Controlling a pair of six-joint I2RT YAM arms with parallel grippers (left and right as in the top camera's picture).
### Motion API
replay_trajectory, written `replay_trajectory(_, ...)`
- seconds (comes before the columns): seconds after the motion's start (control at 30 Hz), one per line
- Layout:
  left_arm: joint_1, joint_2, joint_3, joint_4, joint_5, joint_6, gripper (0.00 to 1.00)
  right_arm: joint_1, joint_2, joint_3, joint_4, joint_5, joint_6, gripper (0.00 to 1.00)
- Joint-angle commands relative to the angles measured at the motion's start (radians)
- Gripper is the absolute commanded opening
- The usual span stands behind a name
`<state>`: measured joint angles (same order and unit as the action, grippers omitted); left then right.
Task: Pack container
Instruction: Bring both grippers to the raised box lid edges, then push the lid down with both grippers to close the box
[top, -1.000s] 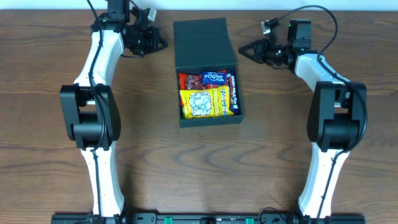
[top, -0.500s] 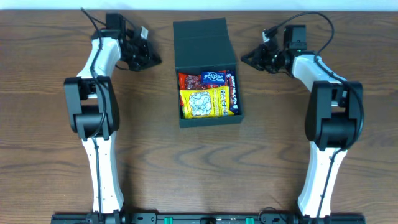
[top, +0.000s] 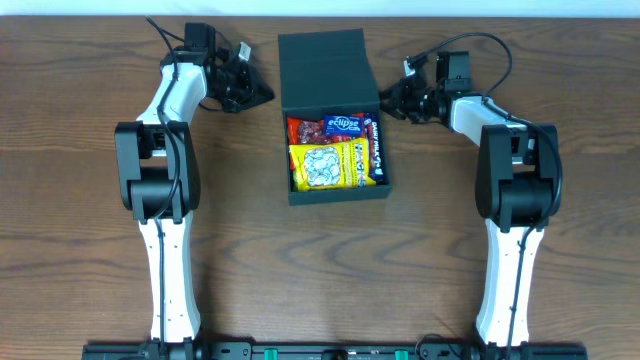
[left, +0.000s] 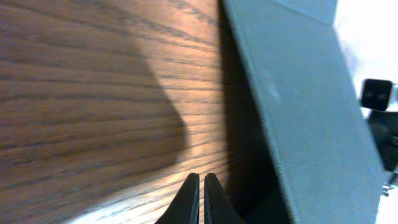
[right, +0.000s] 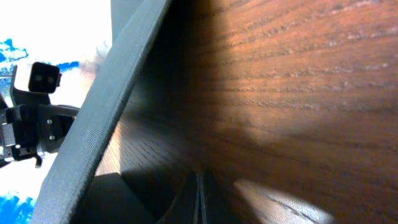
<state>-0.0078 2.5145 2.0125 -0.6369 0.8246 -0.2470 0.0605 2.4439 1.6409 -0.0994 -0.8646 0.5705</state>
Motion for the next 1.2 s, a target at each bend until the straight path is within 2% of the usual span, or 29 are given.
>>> replay_trajectory(0.0, 0.004, 0.051, 0.010, 0.018, 0.068, -0.050, 0.06, 0.014, 0.016, 0.026, 0.006, -0.008, 0.020, 0.02)
replay_trajectory(0.3, 0.000, 0.061, 0.010, 0.083, 0.148, -0.091, 0.06, 0.016, 0.022, 0.050, 0.069, -0.070, 0.020, 0.01)
replay_trajectory(0.43, 0.000, 0.061, 0.013, 0.124, 0.245, -0.091, 0.06, 0.012, 0.022, 0.050, 0.143, -0.143, 0.016, 0.02)
replay_trajectory(0.83, -0.006, 0.055, 0.119, 0.109, 0.375, -0.075, 0.06, -0.003, 0.021, 0.092, 0.249, -0.304, 0.016, 0.02)
replay_trajectory(0.97, -0.006, 0.055, 0.229, -0.010, 0.377, 0.017, 0.06, -0.007, 0.021, 0.148, 0.249, -0.343, 0.004, 0.02)
replay_trajectory(1.17, -0.006, 0.055, 0.455, -0.328, 0.300, 0.240, 0.06, -0.007, 0.014, 0.229, 0.245, -0.375, 0.005, 0.02)
